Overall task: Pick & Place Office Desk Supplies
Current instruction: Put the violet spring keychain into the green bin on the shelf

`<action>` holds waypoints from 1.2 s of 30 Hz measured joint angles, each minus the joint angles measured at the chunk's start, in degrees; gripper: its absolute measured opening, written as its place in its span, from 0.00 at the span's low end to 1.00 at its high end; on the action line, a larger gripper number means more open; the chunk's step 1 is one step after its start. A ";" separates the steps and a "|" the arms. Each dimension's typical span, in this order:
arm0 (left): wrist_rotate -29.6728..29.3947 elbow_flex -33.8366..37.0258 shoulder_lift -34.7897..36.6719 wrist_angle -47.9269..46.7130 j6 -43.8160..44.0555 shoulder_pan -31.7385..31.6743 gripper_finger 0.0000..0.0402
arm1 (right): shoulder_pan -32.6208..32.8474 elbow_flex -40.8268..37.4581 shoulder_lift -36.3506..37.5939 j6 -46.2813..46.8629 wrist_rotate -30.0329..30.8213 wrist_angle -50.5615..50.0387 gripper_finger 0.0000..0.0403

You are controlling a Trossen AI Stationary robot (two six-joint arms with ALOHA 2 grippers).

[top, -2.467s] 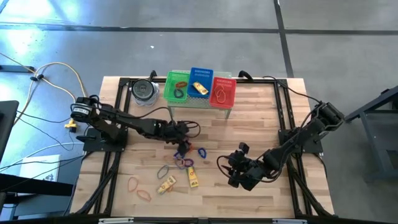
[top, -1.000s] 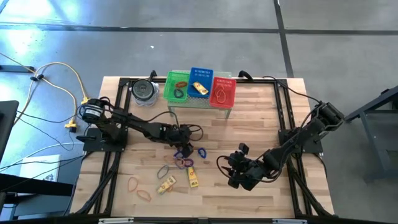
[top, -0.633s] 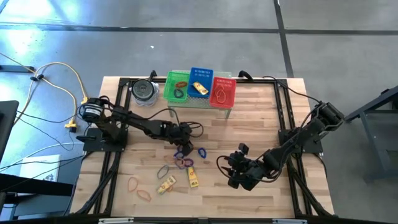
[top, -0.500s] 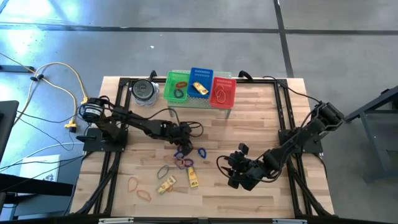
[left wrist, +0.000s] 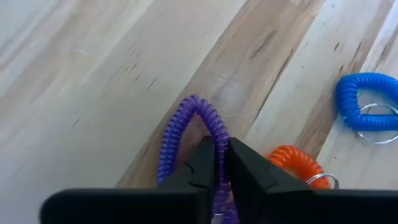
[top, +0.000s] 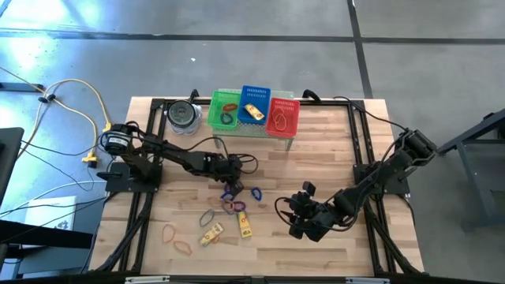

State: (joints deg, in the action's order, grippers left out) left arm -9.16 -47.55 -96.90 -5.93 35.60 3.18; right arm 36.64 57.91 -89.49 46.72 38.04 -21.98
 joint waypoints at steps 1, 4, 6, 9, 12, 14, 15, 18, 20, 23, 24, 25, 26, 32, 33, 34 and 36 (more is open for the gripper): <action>0.23 -0.02 0.26 0.02 -0.41 0.18 0.03 | 0.00 -0.01 0.00 0.00 0.00 0.00 0.43; 0.96 -0.53 2.24 -0.13 -2.02 1.07 0.03 | 0.00 0.00 0.00 -0.02 0.00 0.02 0.43; -0.56 -0.84 4.16 0.95 -2.97 2.05 0.03 | 0.00 0.00 0.00 -0.02 0.00 0.23 0.43; -4.61 -0.76 6.80 0.71 -5.51 4.20 0.03 | -0.01 0.00 0.00 -0.02 0.00 0.42 0.43; -8.34 -0.76 9.74 1.11 -8.62 6.87 0.03 | 0.00 0.00 0.00 -0.02 0.00 0.42 0.43; -9.24 -0.76 11.85 1.11 -10.32 8.43 0.03 | 0.00 0.00 0.00 -0.02 0.00 0.42 0.43; -9.18 -0.76 13.02 1.05 -10.79 9.07 0.03 | 0.00 -0.02 0.00 -0.02 0.00 0.44 0.43; -8.46 -0.76 17.38 1.13 -8.81 10.69 0.03 | 0.00 -0.01 0.00 -0.02 0.00 0.43 0.43; -8.34 -0.76 20.60 1.15 -7.97 11.42 0.03 | 0.00 -0.01 -0.02 -0.02 0.00 0.44 0.43; -8.27 -1.09 25.70 0.66 -7.90 11.85 0.03 | -0.02 0.00 -0.02 -0.02 0.00 0.46 0.43; -8.34 -1.70 27.15 -0.27 -7.92 11.73 0.03 | 0.00 0.00 -0.02 -0.02 0.00 0.53 0.43; -8.65 -2.60 28.44 -1.47 -7.99 11.47 0.03 | 0.00 -0.01 -0.02 -0.02 0.02 0.76 0.43; -9.20 -3.79 29.42 -3.10 -8.36 11.13 0.03 | 0.00 -0.01 -0.02 -0.02 0.00 0.96 0.43; -13.61 -17.52 29.97 -22.07 -10.58 6.34 0.03 | -0.07 -0.01 -0.02 -0.03 0.42 1.31 0.43; -13.84 -19.98 29.58 -24.92 -10.74 5.04 0.03 | -0.07 -0.02 -0.02 -0.04 0.73 1.32 0.43; -13.77 -22.31 29.30 -27.92 -10.74 3.50 0.03 | -0.07 -0.01 -0.02 -0.06 0.93 1.36 0.43; -13.70 -26.54 28.65 -33.63 -10.12 -0.37 0.03 | -0.23 0.00 -0.02 -0.38 1.03 1.70 0.43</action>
State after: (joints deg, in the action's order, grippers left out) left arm -22.86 -74.09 -68.25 -39.56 25.48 2.81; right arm 36.42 57.91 -89.52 46.34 39.07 -20.28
